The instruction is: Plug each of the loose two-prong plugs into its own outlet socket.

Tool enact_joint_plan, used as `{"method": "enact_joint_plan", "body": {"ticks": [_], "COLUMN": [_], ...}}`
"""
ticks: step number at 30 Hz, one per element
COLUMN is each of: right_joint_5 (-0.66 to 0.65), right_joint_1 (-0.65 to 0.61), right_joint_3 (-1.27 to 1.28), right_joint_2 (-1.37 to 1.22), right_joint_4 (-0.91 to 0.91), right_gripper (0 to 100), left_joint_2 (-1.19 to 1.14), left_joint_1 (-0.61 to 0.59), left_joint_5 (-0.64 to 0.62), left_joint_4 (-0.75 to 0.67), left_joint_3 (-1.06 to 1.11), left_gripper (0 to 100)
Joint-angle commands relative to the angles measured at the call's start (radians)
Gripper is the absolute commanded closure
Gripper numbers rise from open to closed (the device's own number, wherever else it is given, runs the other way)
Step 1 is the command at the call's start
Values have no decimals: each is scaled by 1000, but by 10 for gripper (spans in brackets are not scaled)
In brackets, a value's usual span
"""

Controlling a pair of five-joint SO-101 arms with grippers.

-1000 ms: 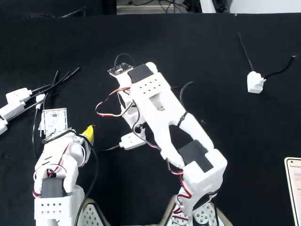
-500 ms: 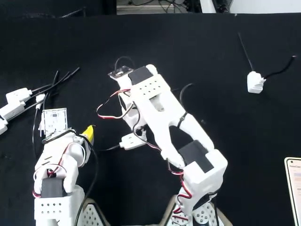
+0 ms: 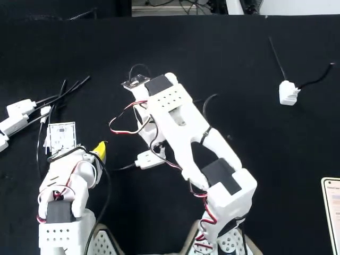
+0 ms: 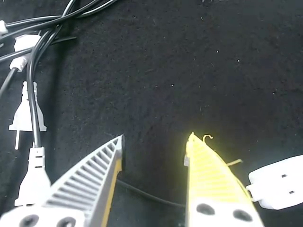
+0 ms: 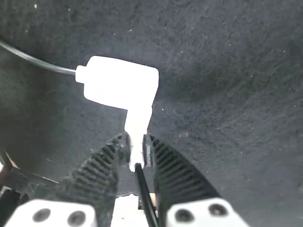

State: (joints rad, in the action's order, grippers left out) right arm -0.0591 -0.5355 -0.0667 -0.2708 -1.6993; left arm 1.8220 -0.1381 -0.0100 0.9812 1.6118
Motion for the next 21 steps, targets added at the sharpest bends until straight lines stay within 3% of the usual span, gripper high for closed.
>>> {"method": "enact_joint_plan", "body": {"ticks": [1,21], "right_joint_5": [25,28], "right_joint_1": [20,17], "right_joint_3": [-27,-27], "right_joint_2": [12,12], "right_joint_4": [18,40], "right_gripper": [988,988], "left_joint_2": [3,3], "left_joint_1": [-4,-4], "left_joint_5": [-9,-9], "left_joint_4": [-11,-11], "left_joint_3": [-10,-10], "left_gripper": [780,780]}}
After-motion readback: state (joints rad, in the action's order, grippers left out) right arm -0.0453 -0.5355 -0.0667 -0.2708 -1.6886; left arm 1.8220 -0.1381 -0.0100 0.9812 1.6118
